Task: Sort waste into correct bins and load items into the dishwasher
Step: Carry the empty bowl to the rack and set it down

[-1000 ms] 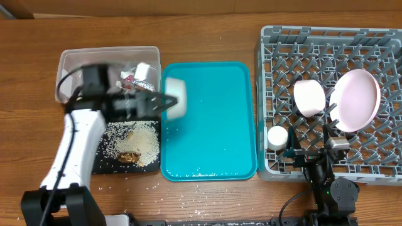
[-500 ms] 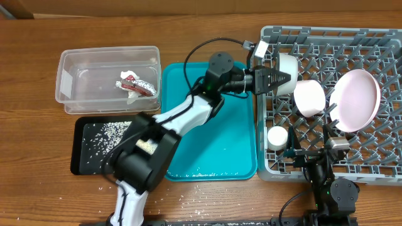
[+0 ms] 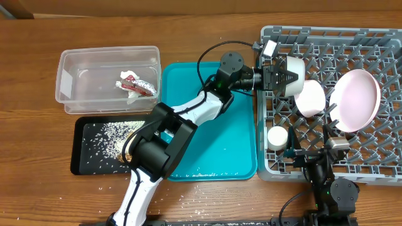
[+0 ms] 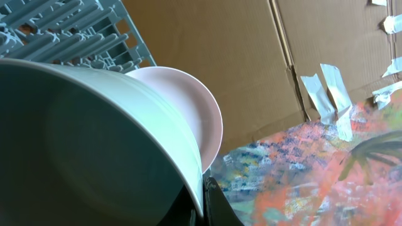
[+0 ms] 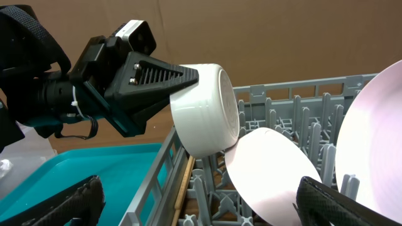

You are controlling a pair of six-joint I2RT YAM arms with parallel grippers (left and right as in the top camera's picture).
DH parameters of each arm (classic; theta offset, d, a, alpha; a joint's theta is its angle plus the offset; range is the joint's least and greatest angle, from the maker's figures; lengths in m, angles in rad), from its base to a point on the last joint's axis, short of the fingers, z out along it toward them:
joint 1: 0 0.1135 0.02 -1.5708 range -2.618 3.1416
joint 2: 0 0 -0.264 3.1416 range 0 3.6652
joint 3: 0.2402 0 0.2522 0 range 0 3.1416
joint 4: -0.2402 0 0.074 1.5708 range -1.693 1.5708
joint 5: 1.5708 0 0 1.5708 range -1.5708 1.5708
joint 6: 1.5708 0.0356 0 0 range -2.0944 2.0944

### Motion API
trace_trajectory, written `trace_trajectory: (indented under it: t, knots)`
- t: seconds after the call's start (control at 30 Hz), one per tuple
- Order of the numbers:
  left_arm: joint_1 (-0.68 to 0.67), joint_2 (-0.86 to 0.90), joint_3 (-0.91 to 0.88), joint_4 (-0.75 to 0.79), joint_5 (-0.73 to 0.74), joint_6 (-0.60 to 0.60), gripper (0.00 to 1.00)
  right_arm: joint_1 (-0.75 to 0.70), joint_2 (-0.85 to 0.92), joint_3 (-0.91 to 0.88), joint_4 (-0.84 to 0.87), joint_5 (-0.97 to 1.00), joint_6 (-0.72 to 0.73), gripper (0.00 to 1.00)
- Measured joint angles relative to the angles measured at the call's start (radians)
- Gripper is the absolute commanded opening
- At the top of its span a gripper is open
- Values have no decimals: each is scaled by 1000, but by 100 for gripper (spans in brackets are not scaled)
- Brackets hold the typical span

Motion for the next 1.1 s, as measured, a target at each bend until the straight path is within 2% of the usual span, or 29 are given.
trace_trajectory:
  t: [0.53, 0.67, 0.7, 0.77, 0.83, 0.9, 0.93, 0.97, 1.0, 1.1]
  knots:
    - [0, 0, 7, -43, -25, 13, 4, 0, 0, 0, 0, 0, 0, 100]
    - [0, 0, 10, -82, -26, 34, 12, 0, 0, 0, 0, 0, 0, 100]
    - [2, 0, 11, -119, -20, 42, 15, 0, 0, 0, 0, 0, 0, 100]
    - [6, 6, 11, -162, 0, 63, 30, 0, 0, 0, 0, 0, 0, 100]
    - [14, 8, 11, -167, 19, 72, 54, 0, 0, 0, 0, 0, 1, 100]
    - [35, 8, 11, -167, 37, 80, 59, 0, 0, 0, -1, 0, 0, 100]
    - [48, 8, 11, -167, 47, 80, 67, 0, 0, 0, 0, 0, 0, 100]
    - [70, 8, 11, -167, 70, 80, 79, 0, 0, 0, 0, 0, 0, 100]
    - [89, 8, 11, -167, 94, 74, 100, 0, 0, 0, 0, 0, 0, 100]
    - [132, 8, 11, -168, 161, 58, 100, 0, 0, 0, 0, 0, 0, 100]
